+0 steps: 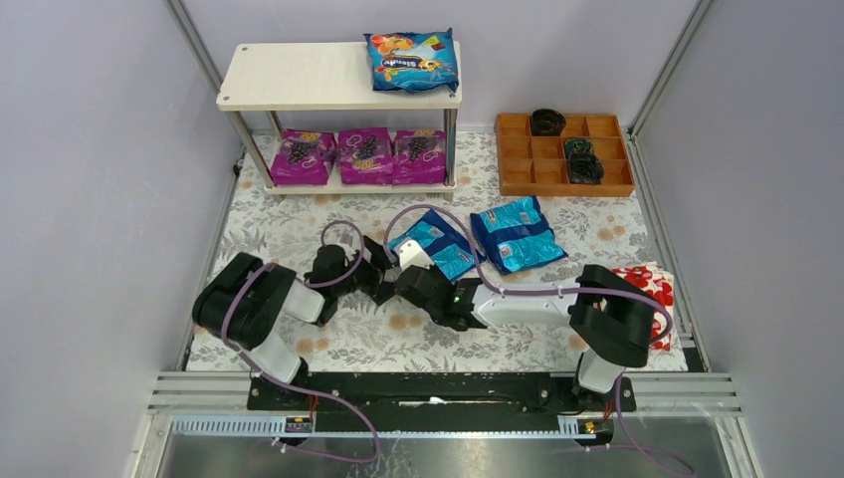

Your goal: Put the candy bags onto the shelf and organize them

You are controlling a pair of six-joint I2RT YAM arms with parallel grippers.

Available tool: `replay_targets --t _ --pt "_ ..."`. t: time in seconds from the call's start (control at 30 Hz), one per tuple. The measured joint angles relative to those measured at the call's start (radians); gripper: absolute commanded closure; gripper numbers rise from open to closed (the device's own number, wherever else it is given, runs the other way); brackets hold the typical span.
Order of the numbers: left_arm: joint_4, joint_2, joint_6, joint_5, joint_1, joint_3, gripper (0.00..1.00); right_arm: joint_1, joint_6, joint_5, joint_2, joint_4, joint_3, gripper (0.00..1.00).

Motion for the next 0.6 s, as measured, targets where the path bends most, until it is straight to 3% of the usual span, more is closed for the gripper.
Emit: replay_targets --t 0.1,0.3,0.43,0.6 --pt "0.108 0.071 -0.039 -0.005 -0.028 0.018 0.01 0.000 0.000 -0.008 -0.031 0.023 -0.023 1.00" --pt "0.233 0.199 -0.100 -0.028 -0.097 0.094 0.13 -0.001 0.000 -0.028 -0.069 0.051 -0.051 1.00" --pt "0.244 0.227 -0.101 -0.068 -0.126 0.122 0.20 -0.002 0.000 -0.030 -0.085 0.062 -0.068 1.00" --pt "0.190 0.226 -0.068 -0.137 -0.142 0.147 0.35 -0.003 0.000 -0.031 -0.095 0.076 -0.080 1.00"
